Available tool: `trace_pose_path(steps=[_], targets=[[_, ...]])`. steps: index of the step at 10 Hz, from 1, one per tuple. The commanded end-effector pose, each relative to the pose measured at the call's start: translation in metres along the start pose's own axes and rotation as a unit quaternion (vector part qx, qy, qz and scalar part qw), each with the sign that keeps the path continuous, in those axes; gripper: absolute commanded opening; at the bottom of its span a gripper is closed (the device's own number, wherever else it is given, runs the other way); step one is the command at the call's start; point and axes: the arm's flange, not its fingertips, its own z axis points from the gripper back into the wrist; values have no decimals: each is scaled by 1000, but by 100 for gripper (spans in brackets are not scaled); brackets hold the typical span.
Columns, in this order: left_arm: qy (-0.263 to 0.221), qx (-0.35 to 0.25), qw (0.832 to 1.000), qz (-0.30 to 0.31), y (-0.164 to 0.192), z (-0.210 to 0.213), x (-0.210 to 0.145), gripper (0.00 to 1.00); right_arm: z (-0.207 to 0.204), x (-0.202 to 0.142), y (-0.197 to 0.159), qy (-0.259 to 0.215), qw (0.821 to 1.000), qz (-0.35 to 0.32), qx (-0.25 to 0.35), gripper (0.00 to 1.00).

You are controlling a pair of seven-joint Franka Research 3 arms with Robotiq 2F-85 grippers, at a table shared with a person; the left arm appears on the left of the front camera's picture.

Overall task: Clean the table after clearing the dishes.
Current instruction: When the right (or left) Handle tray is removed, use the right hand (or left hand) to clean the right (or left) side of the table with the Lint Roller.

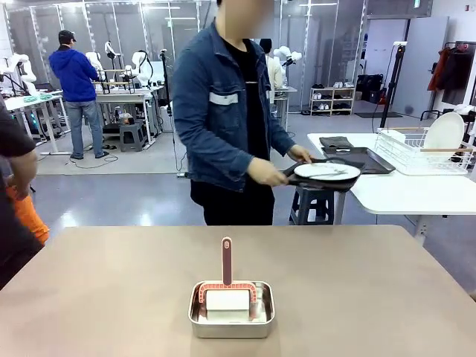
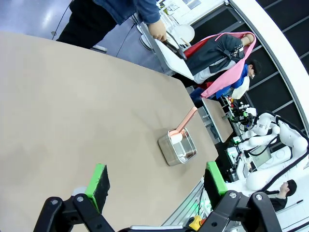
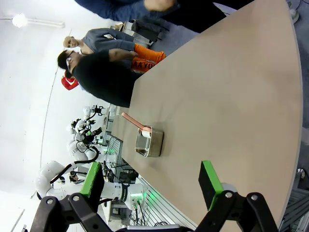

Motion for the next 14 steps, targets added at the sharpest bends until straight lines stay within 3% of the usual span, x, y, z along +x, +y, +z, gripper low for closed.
trace_pose_path(steps=[1, 3, 4, 6, 8, 10, 12, 14], targets=[[-2, 3, 1000, 0, 0, 2, -1, 100, 1, 0, 4, 0, 1000, 4, 1, 100], [-2, 3, 1000, 0, 0, 2, -1, 100, 0, 0, 0, 0, 1000, 0, 0, 100], [-2, 3, 1000, 0, 0, 2, -1, 100, -6, 13, 34, 17, 997, 64, -35, 100], [-2, 3, 1000, 0, 0, 2, -1, 100, -54, 54, 141, 109, 966, 213, -93, 100], [-2, 3, 1000, 0, 0, 2, -1, 100, -134, 76, 218, 205, 920, 307, -128, 100], [-2, 3, 1000, 0, 0, 2, -1, 100, -236, 62, 265, 310, 861, 374, -152, 100], [-2, 3, 1000, 0, 0, 2, -1, 100, -328, 17, 273, 399, 797, 416, -179, 100], [-2, 3, 1000, 0, 0, 2, -1, 100, -380, -26, 269, 440, 757, 448, -183, 100]])
